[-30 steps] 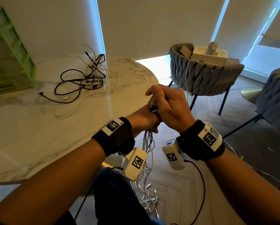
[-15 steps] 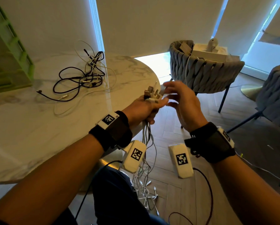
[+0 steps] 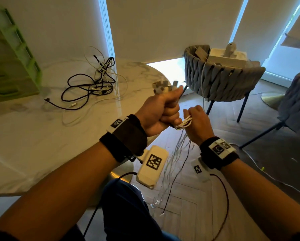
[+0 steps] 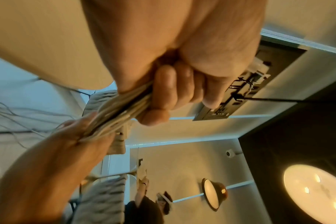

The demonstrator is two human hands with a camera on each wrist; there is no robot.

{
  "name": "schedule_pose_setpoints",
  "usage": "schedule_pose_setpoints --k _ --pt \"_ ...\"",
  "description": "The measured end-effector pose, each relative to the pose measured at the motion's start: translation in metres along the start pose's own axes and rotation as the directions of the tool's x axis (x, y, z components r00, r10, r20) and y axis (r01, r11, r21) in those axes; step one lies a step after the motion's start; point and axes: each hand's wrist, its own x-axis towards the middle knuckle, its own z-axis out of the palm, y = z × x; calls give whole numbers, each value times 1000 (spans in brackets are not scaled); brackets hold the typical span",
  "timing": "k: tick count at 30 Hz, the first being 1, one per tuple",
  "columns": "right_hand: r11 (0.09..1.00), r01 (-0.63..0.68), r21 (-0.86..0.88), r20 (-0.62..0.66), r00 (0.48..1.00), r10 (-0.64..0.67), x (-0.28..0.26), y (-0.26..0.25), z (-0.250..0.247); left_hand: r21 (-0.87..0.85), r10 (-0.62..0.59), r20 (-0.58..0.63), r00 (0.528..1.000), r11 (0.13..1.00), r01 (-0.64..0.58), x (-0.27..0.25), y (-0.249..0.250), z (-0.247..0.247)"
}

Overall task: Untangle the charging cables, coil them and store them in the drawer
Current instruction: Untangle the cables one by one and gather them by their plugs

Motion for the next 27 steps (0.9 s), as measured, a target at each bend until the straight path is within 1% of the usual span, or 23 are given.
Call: schedule_pose_setpoints --k 1,2,3,4,5,6,7,8,9,10,11,12,13,14,15,16,19,21,23,25,27 --pt "999 5 54 -114 993 1 -3 -1 2 -27 6 0 1000 1000 -6 0 1 -3" --pt "993 -10 119 -56 998 17 -7 -2 3 -26 18 -6 1000 999 -19 1 3 -6" --pt "983 -47 180 155 988 19 -12 -6 3 -6 31 -24 999 999 -31 1 5 -8" --pt "966 -144 215 459 888 30 -17 -11 2 15 41 -50 998 999 -40 -1 8 -10" --pt "939 -252 233 706 708 15 -22 -18 -2 22 49 -77 996 999 -47 -2 12 -13" --pt "925 -293 241 820 571 -33 -22 -22 -9 13 58 -102 993 998 -56 -3 16 -17" --pt "928 -269 258 835 545 -74 -19 -26 -19 0 67 -123 990 998 -68 -4 19 -21" --pt "940 -214 266 801 592 -92 -14 -32 -31 -10 78 -141 987 997 -80 -4 23 -26" --pt "952 -168 254 741 667 -80 -7 -40 -43 -13 86 -156 984 996 -89 -4 26 -32" --pt "960 -139 242 655 754 -56 2 -49 -56 -14 85 -166 982 996 -89 -5 28 -37" --pt "960 -123 253 541 841 -35 10 -61 -69 -16 76 -177 981 997 -80 -6 30 -42" --pt "951 -91 296 395 918 -35 20 -74 -79 -22 64 -194 979 997 -70 -7 30 -46" --pt "934 -38 354 244 968 -54 30 -90 -86 -34 53 -214 975 998 -62 -9 30 -50" --pt "907 38 419 120 988 -97 40 -105 -89 -50 44 -240 970 997 -58 -10 30 -53" --pt "877 121 466 49 985 -163 50 -121 -89 -66 34 -265 964 996 -54 -12 30 -55" --pt "853 185 488 33 973 -230 58 -136 -86 -77 25 -285 958 996 -49 -14 30 -56" --pt "841 284 460 140 912 -385 74 -175 -72 -31 11 -320 948 999 -22 -23 32 -60" --pt "836 313 450 214 871 -442 75 -196 -68 26 9 -333 943 1000 0 -32 34 -65" --pt "832 286 475 265 855 -445 72 -209 -68 58 11 -321 947 998 8 -44 37 -73" --pt "797 280 536 264 841 -472 72 -213 -68 86 30 -308 951 996 -4 -54 43 -82" --pt "767 358 533 221 816 -534 74 -220 -64 111 52 -315 948 994 -18 -60 48 -90"
